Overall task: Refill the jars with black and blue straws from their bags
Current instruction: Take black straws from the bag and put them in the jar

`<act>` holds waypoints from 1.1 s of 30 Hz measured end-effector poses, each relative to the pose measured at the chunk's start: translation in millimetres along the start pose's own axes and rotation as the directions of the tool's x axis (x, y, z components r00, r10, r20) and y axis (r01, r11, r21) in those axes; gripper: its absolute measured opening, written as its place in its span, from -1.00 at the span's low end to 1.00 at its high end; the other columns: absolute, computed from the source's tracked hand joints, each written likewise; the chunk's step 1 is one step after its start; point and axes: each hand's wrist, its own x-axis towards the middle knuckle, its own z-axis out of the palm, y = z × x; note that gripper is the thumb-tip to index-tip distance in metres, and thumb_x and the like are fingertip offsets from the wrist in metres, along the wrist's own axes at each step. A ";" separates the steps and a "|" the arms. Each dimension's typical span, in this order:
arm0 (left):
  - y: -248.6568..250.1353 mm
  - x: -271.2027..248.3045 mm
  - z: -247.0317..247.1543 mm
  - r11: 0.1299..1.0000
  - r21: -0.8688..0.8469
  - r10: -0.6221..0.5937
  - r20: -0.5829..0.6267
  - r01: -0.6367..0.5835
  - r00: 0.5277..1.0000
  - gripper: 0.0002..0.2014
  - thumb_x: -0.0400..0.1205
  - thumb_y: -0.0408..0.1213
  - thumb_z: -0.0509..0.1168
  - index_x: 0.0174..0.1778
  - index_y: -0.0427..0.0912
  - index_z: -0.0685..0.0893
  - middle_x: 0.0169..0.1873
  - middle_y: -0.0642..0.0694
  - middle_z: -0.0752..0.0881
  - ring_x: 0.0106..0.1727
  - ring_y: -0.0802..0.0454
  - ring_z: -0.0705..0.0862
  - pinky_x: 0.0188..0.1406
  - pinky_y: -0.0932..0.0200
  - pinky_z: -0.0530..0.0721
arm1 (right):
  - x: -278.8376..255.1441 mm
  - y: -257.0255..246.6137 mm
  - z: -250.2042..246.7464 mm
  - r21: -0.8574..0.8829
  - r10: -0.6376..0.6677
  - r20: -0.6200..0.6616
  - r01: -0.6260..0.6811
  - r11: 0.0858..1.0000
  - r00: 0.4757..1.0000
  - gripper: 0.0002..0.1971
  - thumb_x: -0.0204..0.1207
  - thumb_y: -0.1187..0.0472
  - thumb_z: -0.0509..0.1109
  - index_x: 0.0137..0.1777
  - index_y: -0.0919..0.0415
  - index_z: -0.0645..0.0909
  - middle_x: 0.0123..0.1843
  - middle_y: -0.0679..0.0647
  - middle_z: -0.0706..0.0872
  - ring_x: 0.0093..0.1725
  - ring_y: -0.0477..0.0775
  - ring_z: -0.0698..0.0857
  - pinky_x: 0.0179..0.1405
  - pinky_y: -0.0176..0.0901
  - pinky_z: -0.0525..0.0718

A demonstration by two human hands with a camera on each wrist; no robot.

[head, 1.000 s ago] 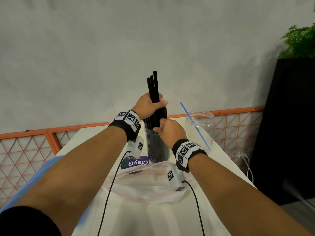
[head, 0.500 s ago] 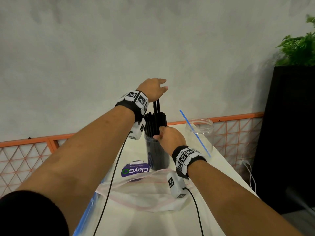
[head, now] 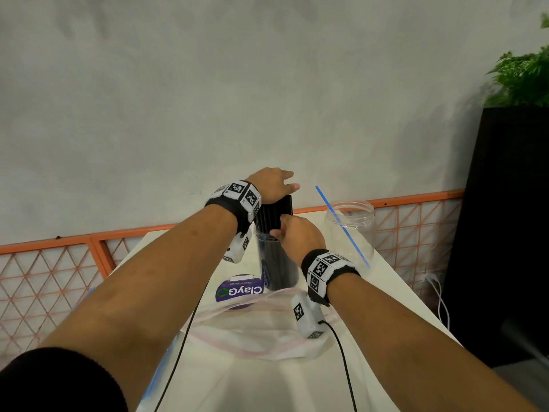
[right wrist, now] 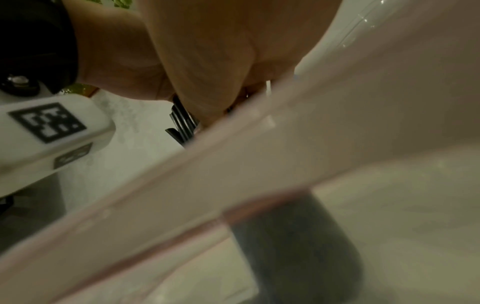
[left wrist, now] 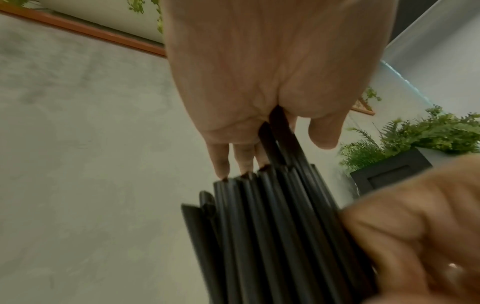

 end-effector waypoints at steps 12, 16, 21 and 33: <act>-2.8 -6.5 13.2 0.966 -0.255 -0.004 0.089 0.026 0.996 -0.37 0.76 0.22 -0.06 0.68 -0.06 0.29 0.66 -0.11 0.32 0.66 -0.09 0.28 0.62 -0.03 0.15 | -3.4 -1.5 -0.3 0.025 0.012 -0.011 -0.011 1.000 1.000 -0.80 0.58 0.02 0.33 -0.02 0.16 0.57 -0.15 0.13 0.74 -0.14 0.19 0.71 -0.30 -0.12 0.54; -4.9 -0.3 31.0 0.945 -0.312 -0.070 0.085 0.094 0.994 -0.29 0.73 0.28 -0.30 0.59 -0.01 0.46 0.60 -0.13 0.43 0.61 -0.13 0.38 0.62 -0.11 0.20 | -2.8 -0.9 -0.1 0.024 0.008 -0.009 -0.008 1.000 1.000 -0.80 0.58 0.03 0.32 -0.02 0.18 0.57 -0.13 0.15 0.75 -0.12 0.20 0.71 -0.23 -0.04 0.65; -11.3 9.0 30.9 0.890 -0.448 -0.044 0.091 0.081 0.995 -0.26 0.76 0.20 -0.39 0.52 -0.02 0.56 0.57 -0.16 0.47 0.61 -0.13 0.37 0.63 -0.06 0.14 | -3.4 0.9 0.1 0.049 0.002 -0.015 -0.001 0.999 1.000 -0.80 0.58 0.04 0.33 -0.07 0.18 0.54 -0.17 0.16 0.73 -0.17 0.20 0.69 -0.27 -0.06 0.61; -4.2 18.4 47.4 0.960 -0.094 -0.268 -0.051 0.262 0.962 -0.60 0.74 -0.06 -0.12 0.21 -0.13 0.58 0.28 -0.25 0.62 0.23 -0.31 0.55 0.11 -0.05 0.46 | -3.8 4.3 3.8 0.067 -0.012 -0.059 0.016 0.998 0.998 -0.82 0.58 0.05 0.33 -0.08 0.16 0.57 -0.21 0.12 0.73 -0.20 0.19 0.69 -0.23 0.02 0.69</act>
